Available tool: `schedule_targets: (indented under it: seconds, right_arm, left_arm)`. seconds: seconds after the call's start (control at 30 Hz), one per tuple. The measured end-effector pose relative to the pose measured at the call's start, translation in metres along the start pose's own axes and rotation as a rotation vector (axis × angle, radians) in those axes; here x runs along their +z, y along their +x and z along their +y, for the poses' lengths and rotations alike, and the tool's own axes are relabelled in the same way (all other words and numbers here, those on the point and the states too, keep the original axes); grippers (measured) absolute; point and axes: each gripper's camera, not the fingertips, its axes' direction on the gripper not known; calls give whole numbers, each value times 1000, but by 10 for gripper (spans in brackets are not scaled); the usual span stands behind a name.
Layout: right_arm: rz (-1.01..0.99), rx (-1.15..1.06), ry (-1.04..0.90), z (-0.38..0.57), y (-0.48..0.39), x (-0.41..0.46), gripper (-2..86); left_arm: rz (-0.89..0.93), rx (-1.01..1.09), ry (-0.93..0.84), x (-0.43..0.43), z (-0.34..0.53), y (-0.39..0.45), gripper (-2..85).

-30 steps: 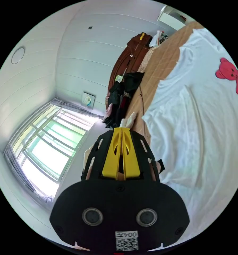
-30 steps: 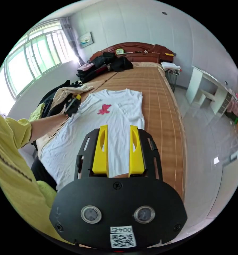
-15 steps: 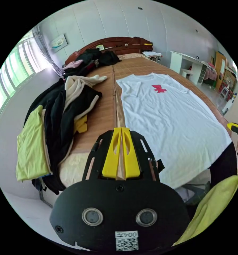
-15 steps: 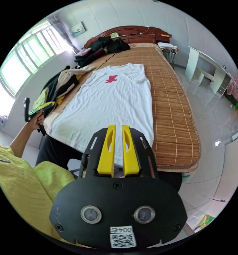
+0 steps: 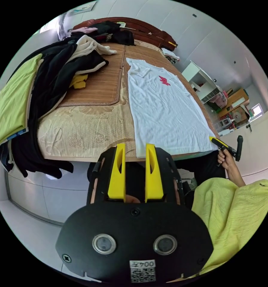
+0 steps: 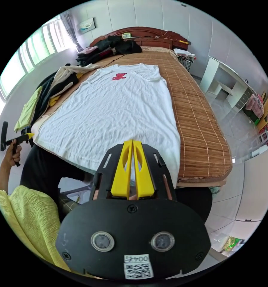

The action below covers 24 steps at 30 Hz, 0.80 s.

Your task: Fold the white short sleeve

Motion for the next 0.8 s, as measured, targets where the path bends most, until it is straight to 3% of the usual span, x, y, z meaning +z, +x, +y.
schedule_targets:
  seconds: [0.2, 0.5, 0.67, 0.8]
  right_arm:
    - [-300, 101, -29, 25, 42, 15, 2]
    - [-366, 255, 109, 92, 103, 10, 15]
    - [-409, 386, 168, 121, 147, 22, 17]
    - [-437, 432, 186, 133, 164, 37, 17]
  left_arm:
    - [349, -224, 103, -47, 0, -69, 95]
    - [408, -207, -33, -73, -18, -73, 77]
    - [304, -244, -58, -90, -17, -75, 44]
    - [370, -259, -65, -97, -13, -74, 38]
